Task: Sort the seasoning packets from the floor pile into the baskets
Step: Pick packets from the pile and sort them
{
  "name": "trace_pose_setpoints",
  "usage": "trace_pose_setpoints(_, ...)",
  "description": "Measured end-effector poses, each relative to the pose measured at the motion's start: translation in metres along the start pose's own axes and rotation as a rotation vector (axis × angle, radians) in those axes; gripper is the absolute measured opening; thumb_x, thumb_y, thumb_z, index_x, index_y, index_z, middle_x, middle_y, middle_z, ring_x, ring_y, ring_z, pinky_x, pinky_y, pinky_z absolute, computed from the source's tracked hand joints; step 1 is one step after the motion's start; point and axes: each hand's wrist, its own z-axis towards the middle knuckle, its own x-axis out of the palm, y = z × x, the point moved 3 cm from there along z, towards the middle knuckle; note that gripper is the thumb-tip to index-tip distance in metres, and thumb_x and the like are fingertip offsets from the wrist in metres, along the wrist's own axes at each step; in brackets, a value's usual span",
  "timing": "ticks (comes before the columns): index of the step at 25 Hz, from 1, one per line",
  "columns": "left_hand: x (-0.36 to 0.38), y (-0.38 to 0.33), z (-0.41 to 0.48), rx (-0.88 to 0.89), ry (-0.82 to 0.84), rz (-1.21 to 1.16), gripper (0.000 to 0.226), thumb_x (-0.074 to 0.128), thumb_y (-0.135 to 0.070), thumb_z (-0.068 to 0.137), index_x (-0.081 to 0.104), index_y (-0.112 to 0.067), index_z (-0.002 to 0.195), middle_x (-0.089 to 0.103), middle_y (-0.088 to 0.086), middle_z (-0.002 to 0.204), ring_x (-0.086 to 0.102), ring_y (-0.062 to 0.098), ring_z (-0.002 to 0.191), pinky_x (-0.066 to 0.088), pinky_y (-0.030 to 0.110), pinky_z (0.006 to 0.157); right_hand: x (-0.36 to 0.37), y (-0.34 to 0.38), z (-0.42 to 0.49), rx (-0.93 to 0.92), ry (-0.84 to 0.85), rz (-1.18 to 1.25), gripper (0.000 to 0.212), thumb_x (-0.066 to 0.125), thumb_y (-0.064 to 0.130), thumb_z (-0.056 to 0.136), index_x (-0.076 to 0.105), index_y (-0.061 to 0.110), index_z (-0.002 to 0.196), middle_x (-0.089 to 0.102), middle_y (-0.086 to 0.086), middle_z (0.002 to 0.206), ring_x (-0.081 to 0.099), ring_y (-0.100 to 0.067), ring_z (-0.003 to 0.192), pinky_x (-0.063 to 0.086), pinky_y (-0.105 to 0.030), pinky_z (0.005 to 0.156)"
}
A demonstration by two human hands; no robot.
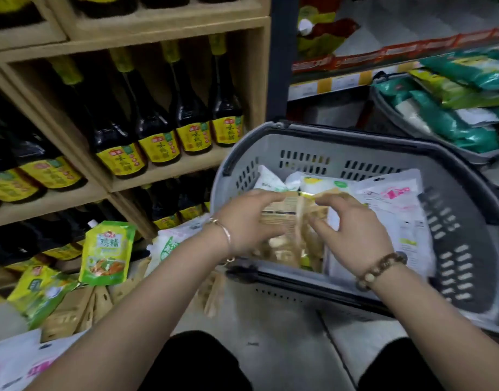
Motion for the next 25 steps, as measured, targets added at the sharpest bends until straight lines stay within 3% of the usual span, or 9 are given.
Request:
trace_pose_setpoints(5,-0.024,0.113,-0.072,-0.201,-0.274,-0.126,0.048,0.071,-0.026,0.080,0.057,-0.021,0.125,0.055,-0.001,0.126,0.050,0.015,0.115,0.030,0.011,0.082,0.058,0.130,-0.016,-0.276,0.022,0.100,0.033,0.057,0.038,0.086,0.061,0.023,0.115,0.059,0.002,0.122,0.054,-0.019,0.109,0.046,-0.033,0.084)
trace_pose_setpoints(9,-0.001,0.199,-0.122,-0.409,-0.427,-0.221,0.040,0.071,-0.012,0.077,0.063,-0.017,0.116,0.062,0.004,0.115,0.059,0.020,0.103,0.043,0.025,0.086,0.133,0.194,-0.039,-0.379,0.063,0.199,0.031,0.054,0.043,0.078,0.066,0.026,0.102,0.065,0.005,0.106,0.060,-0.016,0.095,0.049,-0.030,0.071)
trace_pose_setpoints(13,0.056,0.263,-0.153,-0.565,-0.436,-0.296,0.034,0.069,-0.014,0.080,0.063,-0.023,0.112,0.062,0.000,0.118,0.059,0.016,0.099,0.048,0.030,0.085,0.249,0.168,-0.036,0.005,0.448,0.349,0.027,0.056,0.046,0.076,0.064,0.030,0.096,0.066,0.011,0.103,0.061,-0.012,0.093,0.051,-0.032,0.080)
trace_pose_setpoints(15,0.084,0.286,-0.157,-0.623,-0.419,-0.343,0.032,0.068,-0.016,0.081,0.063,-0.026,0.112,0.062,-0.001,0.118,0.059,0.014,0.099,0.049,0.031,0.083,0.307,0.133,-0.024,0.242,0.532,0.451,0.007,0.064,0.032,0.078,0.064,0.026,0.079,0.069,0.002,0.095,0.064,-0.020,0.094,0.052,-0.038,0.086)
trace_pose_setpoints(17,0.110,0.304,-0.157,-0.677,-0.386,-0.364,0.032,0.066,-0.019,0.082,0.062,-0.027,0.113,0.061,-0.001,0.118,0.059,0.015,0.101,0.048,0.028,0.084,0.356,0.104,-0.014,0.446,0.551,0.515,0.014,0.064,0.025,0.079,0.061,0.021,0.066,0.069,-0.009,0.091,0.064,-0.030,0.093,0.051,-0.045,0.088)
trace_pose_setpoints(19,0.131,0.318,-0.157,-0.710,-0.365,-0.366,0.032,0.065,-0.020,0.083,0.062,-0.026,0.114,0.061,-0.003,0.117,0.059,0.013,0.097,0.044,0.021,0.081,0.392,0.089,-0.002,0.569,0.571,0.538,0.008,0.063,0.023,0.081,0.067,0.016,0.079,0.068,-0.014,0.094,0.064,-0.032,0.089,0.052,-0.046,0.088)
trace_pose_setpoints(22,0.156,0.336,-0.151,-0.746,-0.363,-0.439,0.030,0.064,-0.020,0.084,0.061,-0.028,0.113,0.061,-0.005,0.112,0.054,0.008,0.088,0.039,0.017,0.074,0.435,0.081,0.021,0.689,0.526,0.607,0.046,0.067,0.024,0.079,0.057,0.002,0.118,0.063,-0.015,0.112,0.061,-0.032,0.101,0.050,-0.047,0.091)
trace_pose_setpoints(24,0.166,0.344,-0.144,-0.765,-0.360,-0.474,0.030,0.063,-0.021,0.085,0.060,-0.029,0.114,0.059,-0.008,0.108,0.055,0.008,0.089,0.040,0.017,0.074,0.455,0.075,0.033,0.845,0.451,0.723,0.068,0.073,0.034,0.075,0.047,0.004,0.130,0.058,-0.013,0.121,0.059,-0.032,0.104,0.050,-0.045,0.090)
trace_pose_setpoints(25,0.170,0.347,-0.140,-0.771,-0.362,-0.502,0.030,0.062,-0.021,0.085,0.060,-0.029,0.114,0.058,-0.008,0.107,0.057,0.009,0.091,0.042,0.018,0.076,0.463,0.073,0.038,0.921,0.428,0.784,0.071,0.073,0.039,0.075,0.046,0.004,0.131,0.057,-0.012,0.117,0.059,-0.029,0.096,0.051,-0.039,0.084)
